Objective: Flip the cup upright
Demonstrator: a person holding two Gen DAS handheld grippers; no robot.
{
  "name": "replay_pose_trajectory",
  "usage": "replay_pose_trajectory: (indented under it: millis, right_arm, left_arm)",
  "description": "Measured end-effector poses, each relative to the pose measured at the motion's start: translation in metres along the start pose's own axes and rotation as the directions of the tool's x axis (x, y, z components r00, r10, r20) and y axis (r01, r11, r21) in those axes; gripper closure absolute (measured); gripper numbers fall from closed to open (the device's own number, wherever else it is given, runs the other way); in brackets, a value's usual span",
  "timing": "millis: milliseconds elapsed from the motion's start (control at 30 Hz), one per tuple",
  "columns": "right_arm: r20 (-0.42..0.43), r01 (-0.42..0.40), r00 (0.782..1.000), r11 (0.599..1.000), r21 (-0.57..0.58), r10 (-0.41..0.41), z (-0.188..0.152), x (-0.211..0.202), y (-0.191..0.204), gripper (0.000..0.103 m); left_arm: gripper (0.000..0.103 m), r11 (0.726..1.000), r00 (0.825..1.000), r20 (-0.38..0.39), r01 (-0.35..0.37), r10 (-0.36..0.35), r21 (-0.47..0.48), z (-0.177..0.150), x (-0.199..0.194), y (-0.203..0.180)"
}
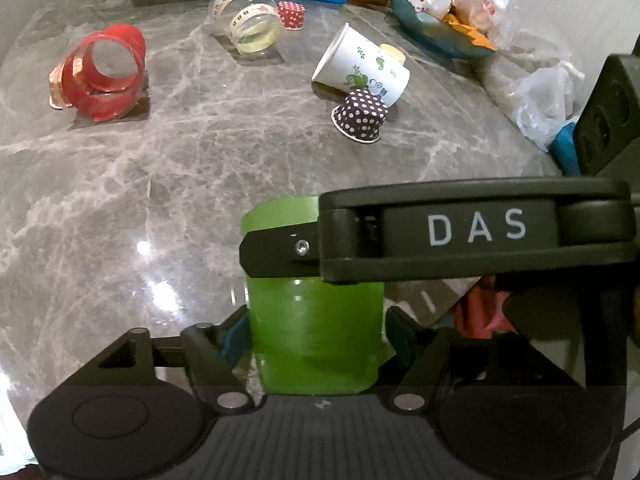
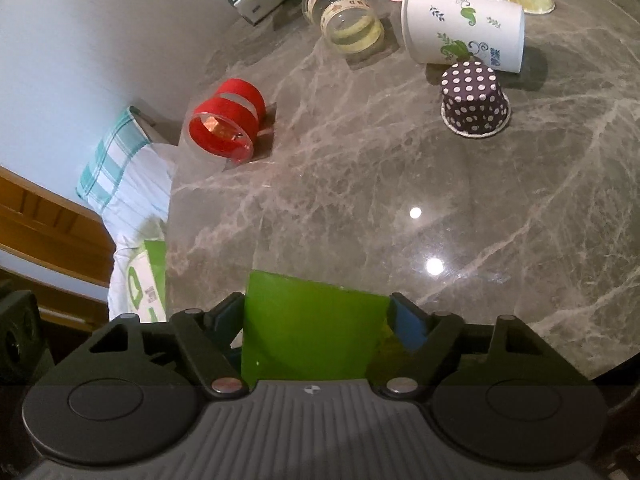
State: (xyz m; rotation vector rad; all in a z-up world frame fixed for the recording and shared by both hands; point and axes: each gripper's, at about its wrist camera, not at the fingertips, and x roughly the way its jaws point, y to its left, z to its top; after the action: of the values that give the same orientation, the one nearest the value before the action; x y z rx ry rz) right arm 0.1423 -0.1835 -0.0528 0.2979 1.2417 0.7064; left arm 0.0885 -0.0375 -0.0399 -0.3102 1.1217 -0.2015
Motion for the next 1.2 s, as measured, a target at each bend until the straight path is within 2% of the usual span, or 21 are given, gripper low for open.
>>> replay_pose_trajectory:
  millis: [233, 333, 433, 500, 633, 900, 1000, 1100, 1133, 1200]
  right_arm:
    - [0.023, 0.01, 1.0, 1.0, 0.006, -0.01, 0.001, 0.001, 0.001, 0.026]
    - [0.036, 0.008, 0.999, 1.0, 0.01, -0.008, 0.002, -0.002, 0.0, 0.026]
    - [0.034, 0.0, 0.999, 1.0, 0.0, 0.0, 0.0, -0.004, 0.002, 0.026]
    - [0.042, -0.011, 0.999, 1.0, -0.003, 0.011, 0.001, -0.006, 0.003, 0.026]
    - [0.09, -0.008, 0.996, 1.0, -0.029, 0.011, 0.001, -0.016, 0.009, 0.026]
    - [0.189, 0.029, 0.982, 0.996, -0.083, -0.012, -0.004, -0.034, 0.019, 0.027]
    - [0.267, 0.067, 0.963, 0.991, -0.117, -0.034, -0.007, -0.049, 0.027, 0.027]
    - [0.35, 0.13, 0.935, 0.976, -0.176, -0.062, -0.01, -0.064, 0.038, 0.027]
    - [0.385, 0.168, 0.919, 0.966, -0.199, -0.081, -0.013, -0.068, 0.042, 0.027]
    - [0.472, 0.28, 0.872, 0.924, -0.259, -0.132, -0.021, -0.075, 0.054, 0.027]
  left_arm:
    - [0.022, 1.0, 1.0, 0.027, 0.01, -0.01, 0.024, -0.018, -0.008, 0.005]
    - [0.022, 0.999, 0.996, 0.078, 0.044, -0.045, 0.01, -0.036, -0.024, 0.017]
    - [0.022, 0.994, 0.98, 0.166, 0.111, -0.11, 0.003, -0.055, -0.045, 0.03]
    - [0.022, 0.99, 0.96, 0.243, 0.141, -0.139, 0.008, -0.066, -0.059, 0.039]
    - [0.022, 0.983, 0.923, 0.343, 0.186, -0.173, -0.003, -0.078, -0.076, 0.053]
    - [0.022, 0.978, 0.888, 0.429, 0.202, -0.165, -0.043, -0.08, -0.089, 0.068]
    - [0.022, 0.977, 0.873, 0.462, 0.207, -0.158, -0.057, -0.081, -0.094, 0.073]
    - [0.022, 0.973, 0.852, 0.499, 0.22, -0.158, -0.068, -0.082, -0.097, 0.078]
    - [0.022, 0.972, 0.845, 0.511, 0.224, -0.16, -0.066, -0.083, -0.098, 0.078]
    - [0.022, 0.972, 0.827, 0.538, 0.227, -0.161, -0.059, -0.083, -0.1, 0.08]
